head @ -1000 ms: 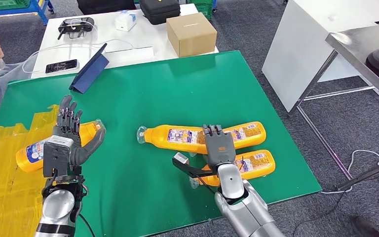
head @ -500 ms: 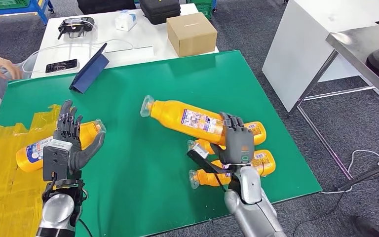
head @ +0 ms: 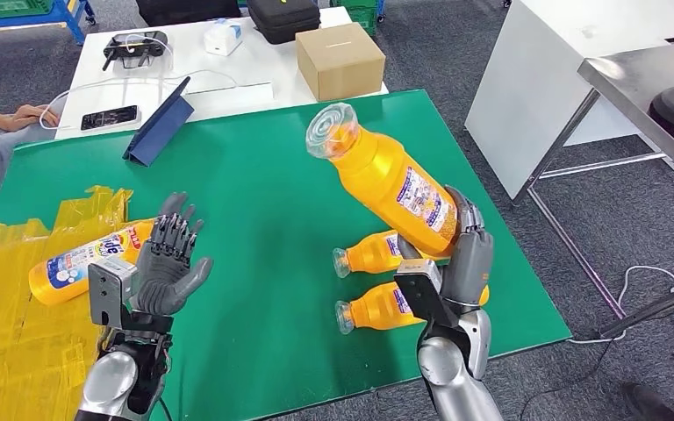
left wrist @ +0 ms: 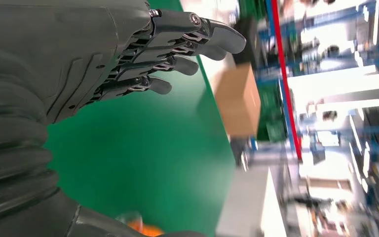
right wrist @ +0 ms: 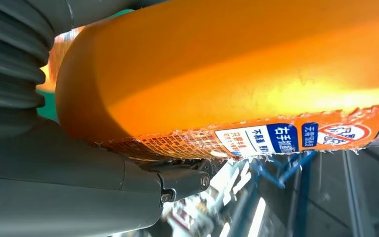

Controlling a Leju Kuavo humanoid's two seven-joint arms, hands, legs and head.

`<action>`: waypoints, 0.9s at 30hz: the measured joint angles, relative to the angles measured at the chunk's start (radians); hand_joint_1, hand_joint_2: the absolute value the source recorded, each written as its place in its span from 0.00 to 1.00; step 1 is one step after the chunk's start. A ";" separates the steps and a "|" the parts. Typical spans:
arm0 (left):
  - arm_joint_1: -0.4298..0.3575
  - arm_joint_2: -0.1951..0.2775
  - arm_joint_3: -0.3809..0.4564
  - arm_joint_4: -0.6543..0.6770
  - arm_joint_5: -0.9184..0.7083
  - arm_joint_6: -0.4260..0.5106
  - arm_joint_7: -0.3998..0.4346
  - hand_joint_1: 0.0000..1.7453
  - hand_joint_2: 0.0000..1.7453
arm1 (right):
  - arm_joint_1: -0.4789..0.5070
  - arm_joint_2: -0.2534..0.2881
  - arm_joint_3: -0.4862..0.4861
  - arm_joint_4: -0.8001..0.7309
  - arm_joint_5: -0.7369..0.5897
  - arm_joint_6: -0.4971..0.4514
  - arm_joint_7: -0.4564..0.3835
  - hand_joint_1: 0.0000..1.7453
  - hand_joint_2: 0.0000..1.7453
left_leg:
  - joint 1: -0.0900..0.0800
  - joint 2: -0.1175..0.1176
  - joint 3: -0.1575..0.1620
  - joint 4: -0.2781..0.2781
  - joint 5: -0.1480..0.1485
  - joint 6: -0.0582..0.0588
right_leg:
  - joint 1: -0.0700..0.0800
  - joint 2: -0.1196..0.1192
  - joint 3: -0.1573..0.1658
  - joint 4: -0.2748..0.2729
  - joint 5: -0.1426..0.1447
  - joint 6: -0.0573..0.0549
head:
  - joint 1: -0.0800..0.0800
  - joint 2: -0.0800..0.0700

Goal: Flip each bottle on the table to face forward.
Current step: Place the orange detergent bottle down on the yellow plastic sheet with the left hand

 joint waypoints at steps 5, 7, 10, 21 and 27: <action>-0.005 0.010 -0.031 0.006 0.053 -0.053 0.001 0.00 1.00 | -0.008 -0.004 0.038 0.003 -0.103 0.090 -0.025 1.00 1.00 | 0.000 0.000 0.000 0.000 0.000 0.000 | 0.000 0.000 0.000 0.000 0.000 0.000 | 0.000 0.000; -0.015 0.016 -0.050 0.010 0.080 -0.083 -0.001 0.00 1.00 | -0.023 -0.008 0.063 0.014 -0.184 0.178 -0.050 1.00 1.00 | 0.000 0.000 0.000 0.000 0.000 0.000 | 0.000 0.000 0.000 0.000 0.000 0.000 | 0.000 0.000; -0.041 0.023 -0.088 0.016 0.093 -0.102 -0.007 0.00 1.00 | -0.058 -0.008 0.113 0.055 -0.237 0.272 -0.074 1.00 1.00 | 0.000 0.000 0.000 0.000 0.000 0.000 | 0.000 0.000 0.000 0.000 0.000 0.000 | 0.000 0.000; -0.072 0.033 -0.140 0.024 0.097 -0.103 -0.014 0.00 1.00 | -0.101 -0.008 0.186 0.138 -0.254 0.308 -0.079 1.00 1.00 | 0.000 0.000 -0.001 0.000 0.001 0.000 | 0.000 0.000 0.000 0.000 0.000 0.000 | 0.000 0.000; -0.082 0.035 -0.156 0.024 0.084 -0.082 -0.022 0.00 1.00 | -0.126 -0.001 0.238 0.190 -0.222 0.372 -0.066 1.00 1.00 | 0.000 0.000 -0.001 0.000 0.001 0.000 | 0.000 0.000 -0.001 0.000 0.000 0.000 | 0.000 0.000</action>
